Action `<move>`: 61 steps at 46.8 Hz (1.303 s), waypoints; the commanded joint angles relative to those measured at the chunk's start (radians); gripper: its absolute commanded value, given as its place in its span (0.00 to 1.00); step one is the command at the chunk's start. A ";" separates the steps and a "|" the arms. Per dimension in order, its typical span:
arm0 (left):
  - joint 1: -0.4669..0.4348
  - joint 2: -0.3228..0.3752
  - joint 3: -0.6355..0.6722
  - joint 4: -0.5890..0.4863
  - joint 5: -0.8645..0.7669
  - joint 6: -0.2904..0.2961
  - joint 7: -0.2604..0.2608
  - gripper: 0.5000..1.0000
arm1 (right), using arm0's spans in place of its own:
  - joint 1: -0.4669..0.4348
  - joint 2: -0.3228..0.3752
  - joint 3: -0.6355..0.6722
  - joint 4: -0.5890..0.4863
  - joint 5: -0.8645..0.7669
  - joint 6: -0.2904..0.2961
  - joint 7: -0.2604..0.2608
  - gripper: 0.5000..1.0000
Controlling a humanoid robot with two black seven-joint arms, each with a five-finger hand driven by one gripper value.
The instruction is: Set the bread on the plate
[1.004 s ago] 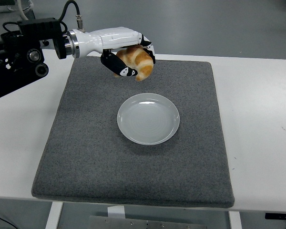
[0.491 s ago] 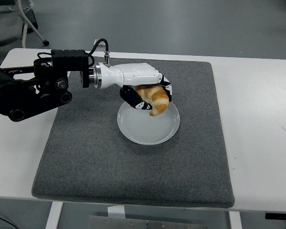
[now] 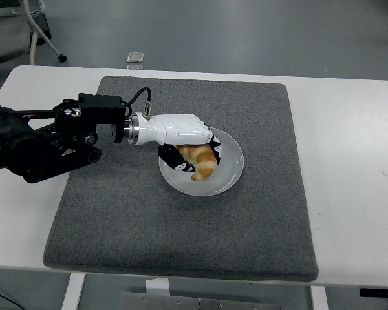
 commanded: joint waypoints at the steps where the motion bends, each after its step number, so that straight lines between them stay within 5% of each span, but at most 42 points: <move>1: 0.000 -0.002 0.002 0.013 0.004 0.000 0.000 0.00 | 0.000 0.000 0.001 0.000 0.000 0.000 0.000 0.86; 54: 0.016 -0.084 0.031 0.135 0.043 0.034 0.002 0.00 | 0.000 0.000 0.000 0.000 0.000 0.000 0.000 0.86; 60: 0.017 -0.084 0.031 0.135 0.039 0.034 0.002 0.26 | 0.000 0.000 0.000 0.000 0.000 0.000 0.000 0.86; 61: 0.020 -0.084 0.031 0.134 0.036 0.034 0.004 0.37 | 0.000 0.000 0.000 0.000 0.000 0.000 0.000 0.86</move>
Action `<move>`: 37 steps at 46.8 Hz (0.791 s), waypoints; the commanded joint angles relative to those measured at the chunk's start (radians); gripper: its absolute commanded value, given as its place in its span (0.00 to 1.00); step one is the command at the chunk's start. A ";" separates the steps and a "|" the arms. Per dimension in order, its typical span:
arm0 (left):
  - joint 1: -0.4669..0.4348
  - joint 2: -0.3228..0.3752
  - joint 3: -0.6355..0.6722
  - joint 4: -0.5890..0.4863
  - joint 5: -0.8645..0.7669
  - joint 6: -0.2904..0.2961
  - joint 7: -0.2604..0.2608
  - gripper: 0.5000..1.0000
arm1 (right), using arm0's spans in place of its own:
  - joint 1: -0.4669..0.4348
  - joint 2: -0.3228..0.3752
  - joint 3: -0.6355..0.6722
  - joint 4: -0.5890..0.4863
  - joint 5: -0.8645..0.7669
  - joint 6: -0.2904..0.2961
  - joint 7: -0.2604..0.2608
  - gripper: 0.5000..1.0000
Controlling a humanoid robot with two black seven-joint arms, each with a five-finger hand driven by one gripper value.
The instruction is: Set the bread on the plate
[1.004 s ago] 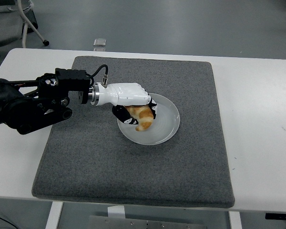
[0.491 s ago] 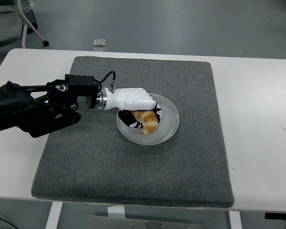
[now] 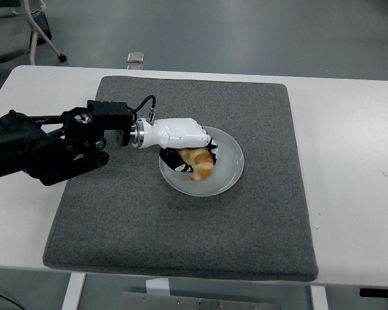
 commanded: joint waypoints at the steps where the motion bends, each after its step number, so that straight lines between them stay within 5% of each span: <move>1: 0.008 0.000 0.000 -0.002 -0.006 0.000 0.001 0.50 | 0.000 0.000 0.000 0.000 0.000 0.000 0.000 0.86; 4: 0.011 0.000 0.000 -0.002 -0.009 0.000 0.001 0.79 | 0.000 0.000 0.000 0.000 0.000 0.000 0.000 0.86; 8: 0.013 0.000 -0.002 -0.002 -0.010 0.000 0.001 0.98 | 0.000 0.000 0.001 0.000 0.000 0.000 0.000 0.86; 37: -0.022 0.014 -0.075 -0.048 -0.230 -0.003 0.001 0.99 | 0.000 0.000 0.000 0.000 0.000 0.000 0.000 0.86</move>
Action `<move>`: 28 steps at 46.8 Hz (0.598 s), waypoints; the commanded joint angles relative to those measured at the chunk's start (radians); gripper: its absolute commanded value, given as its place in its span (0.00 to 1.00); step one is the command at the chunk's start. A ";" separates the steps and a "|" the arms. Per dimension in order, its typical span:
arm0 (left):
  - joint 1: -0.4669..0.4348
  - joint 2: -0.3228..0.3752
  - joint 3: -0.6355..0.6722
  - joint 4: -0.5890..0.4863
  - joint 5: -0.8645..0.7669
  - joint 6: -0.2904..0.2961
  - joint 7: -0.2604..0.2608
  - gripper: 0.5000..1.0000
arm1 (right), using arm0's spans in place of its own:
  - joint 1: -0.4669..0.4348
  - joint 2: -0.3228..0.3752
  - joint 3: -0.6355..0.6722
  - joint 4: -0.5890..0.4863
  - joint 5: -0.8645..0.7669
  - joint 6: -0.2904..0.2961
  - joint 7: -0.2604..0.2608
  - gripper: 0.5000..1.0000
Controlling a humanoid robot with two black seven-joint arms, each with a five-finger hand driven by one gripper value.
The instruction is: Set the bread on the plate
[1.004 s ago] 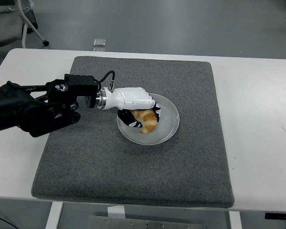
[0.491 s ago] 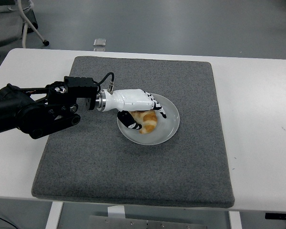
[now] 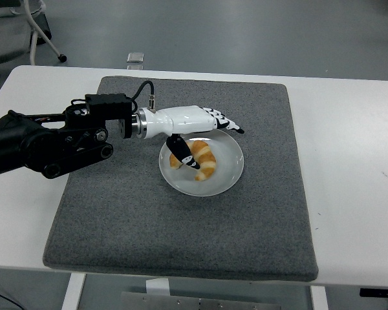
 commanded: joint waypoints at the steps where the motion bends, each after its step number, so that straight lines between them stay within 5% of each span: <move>1: -0.012 0.009 -0.017 -0.008 -0.039 -0.001 0.000 0.99 | 0.000 0.000 0.000 0.000 0.000 0.000 0.000 0.86; 28: 0.006 0.047 -0.147 0.035 -0.634 0.002 0.003 0.99 | 0.000 0.000 0.000 0.000 0.000 0.000 0.000 0.86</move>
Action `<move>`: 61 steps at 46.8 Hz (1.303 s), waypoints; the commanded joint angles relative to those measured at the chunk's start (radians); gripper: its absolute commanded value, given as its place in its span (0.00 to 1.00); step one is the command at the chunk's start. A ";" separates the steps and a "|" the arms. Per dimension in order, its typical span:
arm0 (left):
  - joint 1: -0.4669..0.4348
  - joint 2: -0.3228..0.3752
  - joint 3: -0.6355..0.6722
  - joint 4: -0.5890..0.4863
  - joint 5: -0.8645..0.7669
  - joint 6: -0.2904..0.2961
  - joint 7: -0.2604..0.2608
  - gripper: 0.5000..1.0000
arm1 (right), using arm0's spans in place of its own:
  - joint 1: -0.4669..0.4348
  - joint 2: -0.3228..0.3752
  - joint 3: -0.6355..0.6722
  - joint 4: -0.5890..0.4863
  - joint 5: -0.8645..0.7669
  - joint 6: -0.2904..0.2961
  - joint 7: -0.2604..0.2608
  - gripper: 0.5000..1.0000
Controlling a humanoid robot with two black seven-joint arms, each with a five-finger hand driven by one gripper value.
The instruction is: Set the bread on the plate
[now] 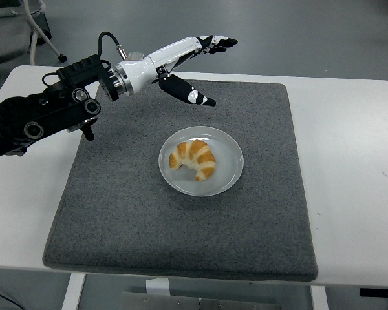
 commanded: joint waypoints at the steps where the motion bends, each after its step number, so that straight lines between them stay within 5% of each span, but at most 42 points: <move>1: 0.003 0.000 -0.001 0.023 -0.060 0.000 0.001 0.99 | 0.000 0.000 0.000 0.000 0.000 0.000 0.000 0.86; 36: 0.103 0.088 -0.036 0.143 -0.837 -0.015 0.016 0.99 | 0.000 0.000 0.000 0.000 0.000 0.000 0.000 0.86; 51: 0.178 0.074 -0.123 0.150 -1.094 -0.052 0.117 0.99 | 0.000 0.000 0.000 0.000 0.000 0.000 0.000 0.86; 61: 0.247 0.030 -0.249 0.175 -1.119 -0.069 0.124 0.99 | -0.002 0.000 -0.003 0.000 0.003 0.006 0.000 0.86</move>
